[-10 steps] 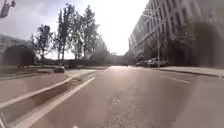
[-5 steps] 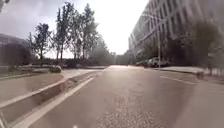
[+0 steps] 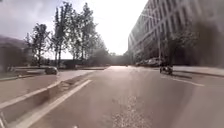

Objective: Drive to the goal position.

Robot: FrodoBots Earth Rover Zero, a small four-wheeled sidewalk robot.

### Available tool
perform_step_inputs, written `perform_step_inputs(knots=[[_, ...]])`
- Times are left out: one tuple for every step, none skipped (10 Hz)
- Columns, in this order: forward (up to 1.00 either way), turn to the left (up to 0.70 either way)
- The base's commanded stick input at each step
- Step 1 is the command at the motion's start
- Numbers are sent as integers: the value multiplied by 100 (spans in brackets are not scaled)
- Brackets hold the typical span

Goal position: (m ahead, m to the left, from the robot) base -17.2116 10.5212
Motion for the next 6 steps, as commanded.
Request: perform_step_inputs(knots=[[70, 14], [70, 14], [70, 14], [70, 14], [70, 14], [70, 14]])
